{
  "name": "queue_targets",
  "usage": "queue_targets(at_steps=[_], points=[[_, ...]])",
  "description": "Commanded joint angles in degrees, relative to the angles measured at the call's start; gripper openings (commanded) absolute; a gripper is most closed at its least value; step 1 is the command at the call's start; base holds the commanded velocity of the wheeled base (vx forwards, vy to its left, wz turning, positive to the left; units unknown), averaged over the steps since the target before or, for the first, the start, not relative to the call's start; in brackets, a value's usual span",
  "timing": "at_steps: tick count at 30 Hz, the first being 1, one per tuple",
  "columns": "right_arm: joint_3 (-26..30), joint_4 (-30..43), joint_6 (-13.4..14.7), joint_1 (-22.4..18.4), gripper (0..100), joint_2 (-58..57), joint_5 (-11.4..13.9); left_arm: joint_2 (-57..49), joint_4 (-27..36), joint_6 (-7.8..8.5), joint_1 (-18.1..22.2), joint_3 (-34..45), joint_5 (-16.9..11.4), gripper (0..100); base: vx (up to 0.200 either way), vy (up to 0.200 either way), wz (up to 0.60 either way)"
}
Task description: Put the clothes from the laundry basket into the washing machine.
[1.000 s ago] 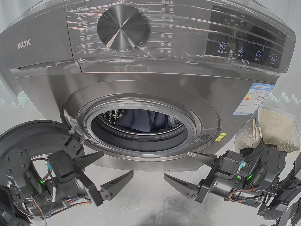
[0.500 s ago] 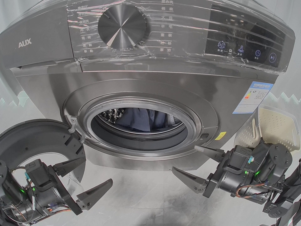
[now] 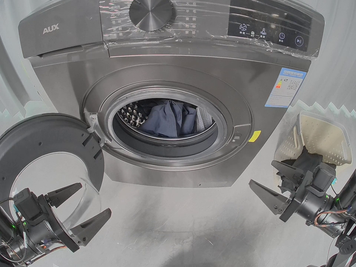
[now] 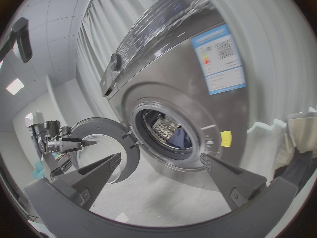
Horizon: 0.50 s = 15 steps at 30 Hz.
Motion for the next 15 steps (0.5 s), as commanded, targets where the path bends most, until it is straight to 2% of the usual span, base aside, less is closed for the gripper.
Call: queue_targets(at_steps=[1,4,6,8,10,13,14,15], points=[[4.13,0.38,0.04,-4.90,100,-7.56,-0.13,-9.17,5.63,0.33,3.82,1.01,-0.07,100,-0.200,0.000,0.00],[4.13,0.56,0.04,-6.48,100,-9.32,-0.56,-12.51,8.09,0.33,5.23,1.01,-0.07,100,-0.200,0.000,0.00],[4.13,1.61,0.21,-10.18,100,-11.95,-0.65,-17.43,11.70,0.77,7.16,1.01,-0.07,100,-0.200,0.000,0.00],[4.13,3.28,0.13,-11.85,100,-13.89,-0.65,-20.15,13.98,1.21,8.65,1.01,-0.34,100,-0.200,0.000,0.00],[4.13,9.08,-0.31,-14.31,100,-20.39,-0.56,-26.66,19.34,2.27,11.38,1.01,-0.69,100,-0.200,0.000,0.00],[4.13,19.01,-0.49,-15.36,100,-29.36,-0.92,-32.98,25.76,2.88,13.75,0.92,-1.04,100,-0.200,0.000,0.00],[4.13,20.07,-0.58,-15.45,100,-30.32,-1.00,-33.51,26.28,2.88,14.10,0.92,-1.13,100,-0.200,0.000,0.00],[4.13,26.13,-1.28,-16.59,100,-35.42,-1.71,-36.50,29.10,2.88,15.42,0.84,-1.39,100,-0.200,0.000,0.00]])
